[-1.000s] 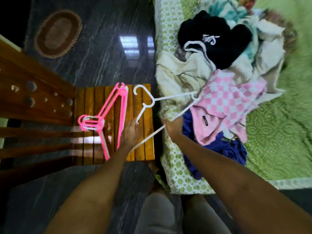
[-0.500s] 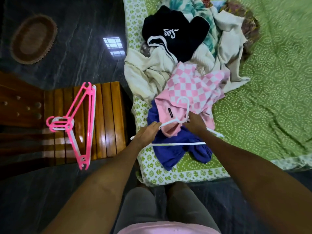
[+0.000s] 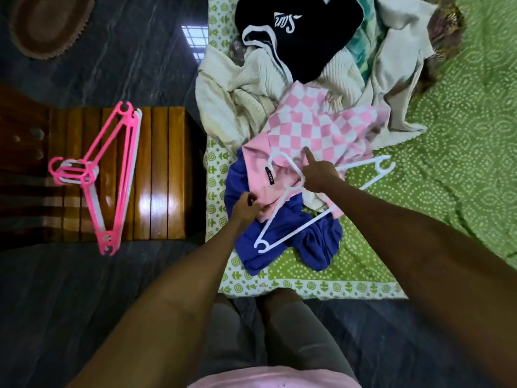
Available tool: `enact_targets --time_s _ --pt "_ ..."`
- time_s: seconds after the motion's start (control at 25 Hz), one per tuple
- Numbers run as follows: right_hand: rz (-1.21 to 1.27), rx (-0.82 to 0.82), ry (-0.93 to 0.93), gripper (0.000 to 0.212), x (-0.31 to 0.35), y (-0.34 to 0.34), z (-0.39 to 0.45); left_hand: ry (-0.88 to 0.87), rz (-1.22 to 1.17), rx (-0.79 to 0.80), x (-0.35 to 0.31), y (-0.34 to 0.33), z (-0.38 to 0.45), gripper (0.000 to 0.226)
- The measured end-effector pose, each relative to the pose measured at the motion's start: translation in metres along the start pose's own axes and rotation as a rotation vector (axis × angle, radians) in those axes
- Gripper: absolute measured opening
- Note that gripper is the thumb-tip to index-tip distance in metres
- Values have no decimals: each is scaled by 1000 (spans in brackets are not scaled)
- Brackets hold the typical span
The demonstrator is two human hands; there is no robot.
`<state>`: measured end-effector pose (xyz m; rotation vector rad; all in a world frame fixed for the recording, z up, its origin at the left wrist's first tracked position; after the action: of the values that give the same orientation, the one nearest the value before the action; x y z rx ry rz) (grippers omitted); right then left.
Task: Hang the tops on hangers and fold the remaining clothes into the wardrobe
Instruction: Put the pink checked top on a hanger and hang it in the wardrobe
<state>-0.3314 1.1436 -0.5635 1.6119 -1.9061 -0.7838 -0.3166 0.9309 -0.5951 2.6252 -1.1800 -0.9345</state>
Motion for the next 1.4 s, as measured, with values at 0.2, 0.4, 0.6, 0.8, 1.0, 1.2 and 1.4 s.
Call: enact_targets --time_s 0.2,0.4,0.6,0.8,1.0,1.2,1.4 --pt "-32 17 -8 51 -18 -5 -1 108 -274 38 -13 -8 2 51" --pt "-65 -4 -57 53 -36 -9 -3 -61 -216 -4 -31 -13 1 27" --pt "187 -148 -88 35 -38 -3 -20 -98 -332 -294 -43 11 -12 19" --pt "273 -183 -159 27 -22 0 -61 -161 -336 -291 -74 52 -29 18" --pt "802 19 -125 32 13 -24 -90 -187 -263 -258 -96 80 -41 31" --pt "877 -121 -102 52 61 -45 -107 -294 66 -158 -91 108 -27 33" --pt "556 -99 -104 45 80 -44 -110 -345 160 -36 -72 117 -23 24"
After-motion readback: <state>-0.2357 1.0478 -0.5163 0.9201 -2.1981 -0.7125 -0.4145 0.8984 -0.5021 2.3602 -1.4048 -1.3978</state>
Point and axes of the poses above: each hand's wrist, its own z-axis towards the middle knuckle, its own y-axis out of the back of the hand, x = y × z, the point moved 2 cm from there along z, towards the middle knuckle, and after that the axes turned 6 degrees about z, right-handed, at the moved point
